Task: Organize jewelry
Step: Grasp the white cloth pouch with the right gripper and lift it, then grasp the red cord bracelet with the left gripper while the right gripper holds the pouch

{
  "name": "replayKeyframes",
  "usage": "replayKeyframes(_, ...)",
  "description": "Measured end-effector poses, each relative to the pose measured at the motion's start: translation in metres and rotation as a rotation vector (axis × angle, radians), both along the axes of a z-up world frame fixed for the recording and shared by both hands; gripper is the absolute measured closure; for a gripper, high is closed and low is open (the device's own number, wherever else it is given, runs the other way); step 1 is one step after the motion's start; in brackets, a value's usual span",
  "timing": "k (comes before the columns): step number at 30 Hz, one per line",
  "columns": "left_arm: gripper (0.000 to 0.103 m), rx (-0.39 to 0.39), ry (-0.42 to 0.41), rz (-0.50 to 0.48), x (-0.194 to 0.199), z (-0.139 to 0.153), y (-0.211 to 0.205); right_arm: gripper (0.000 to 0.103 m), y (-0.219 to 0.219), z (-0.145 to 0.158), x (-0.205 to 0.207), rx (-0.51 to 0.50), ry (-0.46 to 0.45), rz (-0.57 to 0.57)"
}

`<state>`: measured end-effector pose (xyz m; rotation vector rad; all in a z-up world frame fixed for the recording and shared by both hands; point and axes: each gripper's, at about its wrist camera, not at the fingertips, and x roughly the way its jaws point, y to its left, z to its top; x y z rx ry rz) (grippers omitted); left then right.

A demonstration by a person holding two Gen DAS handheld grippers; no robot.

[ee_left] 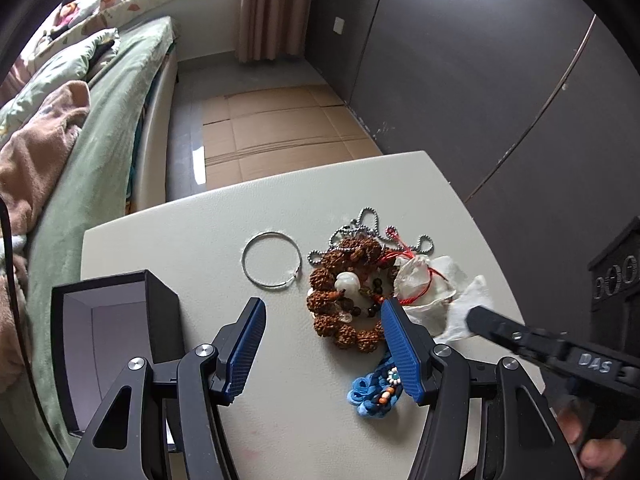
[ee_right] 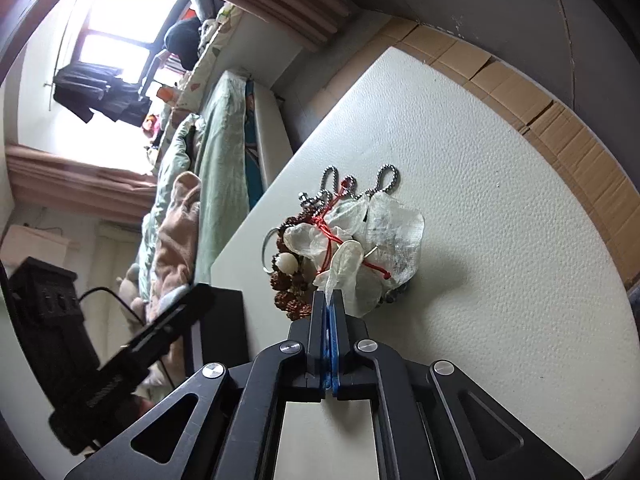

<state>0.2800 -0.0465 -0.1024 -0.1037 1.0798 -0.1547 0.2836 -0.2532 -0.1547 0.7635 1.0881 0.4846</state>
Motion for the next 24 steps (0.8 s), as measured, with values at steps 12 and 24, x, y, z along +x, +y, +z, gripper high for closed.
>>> replayKeyframes(12,0.042,-0.052,-0.023,-0.050,0.011,0.004,-0.019,0.100,-0.036,0.055,-0.022,0.059,-0.233,-0.101)
replayKeyframes(24,0.042,-0.019,0.128,-0.108,0.045,-0.018,-0.070,0.100,-0.075,0.056,-0.015,0.060,-0.217,-0.201)
